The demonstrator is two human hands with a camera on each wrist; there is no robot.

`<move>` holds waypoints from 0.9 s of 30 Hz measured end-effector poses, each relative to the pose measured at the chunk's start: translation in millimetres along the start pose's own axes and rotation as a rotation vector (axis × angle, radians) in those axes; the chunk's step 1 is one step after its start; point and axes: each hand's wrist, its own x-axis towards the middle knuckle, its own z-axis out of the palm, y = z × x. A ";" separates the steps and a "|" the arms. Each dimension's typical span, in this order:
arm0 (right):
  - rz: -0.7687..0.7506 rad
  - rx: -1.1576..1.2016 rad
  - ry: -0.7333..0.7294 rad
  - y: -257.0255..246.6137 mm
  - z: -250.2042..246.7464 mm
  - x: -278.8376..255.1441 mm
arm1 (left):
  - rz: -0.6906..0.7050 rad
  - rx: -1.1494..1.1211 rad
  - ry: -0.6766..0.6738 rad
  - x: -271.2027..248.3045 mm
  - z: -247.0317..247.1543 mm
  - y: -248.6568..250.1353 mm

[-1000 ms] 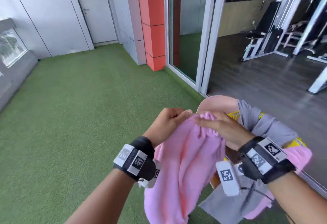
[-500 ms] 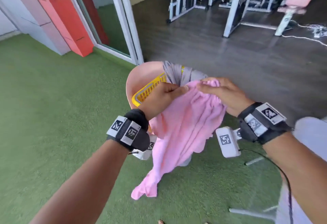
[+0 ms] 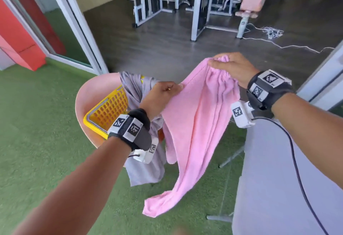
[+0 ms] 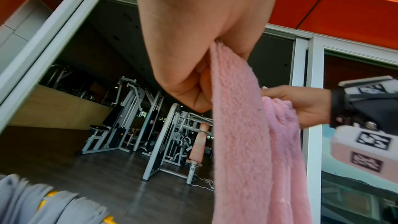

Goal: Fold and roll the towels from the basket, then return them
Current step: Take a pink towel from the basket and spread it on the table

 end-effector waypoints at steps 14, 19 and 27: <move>-0.067 -0.385 -0.159 58.9 -37.3 99.4 | -0.162 0.032 0.207 -22.2 21.0 -44.8; 0.048 -0.636 -0.235 192.0 -95.3 72.0 | -0.414 0.119 0.101 -120.9 123.3 -97.5; 0.226 -0.974 -0.591 378.7 -215.7 -78.5 | -0.656 0.022 -0.339 -184.4 427.2 -100.2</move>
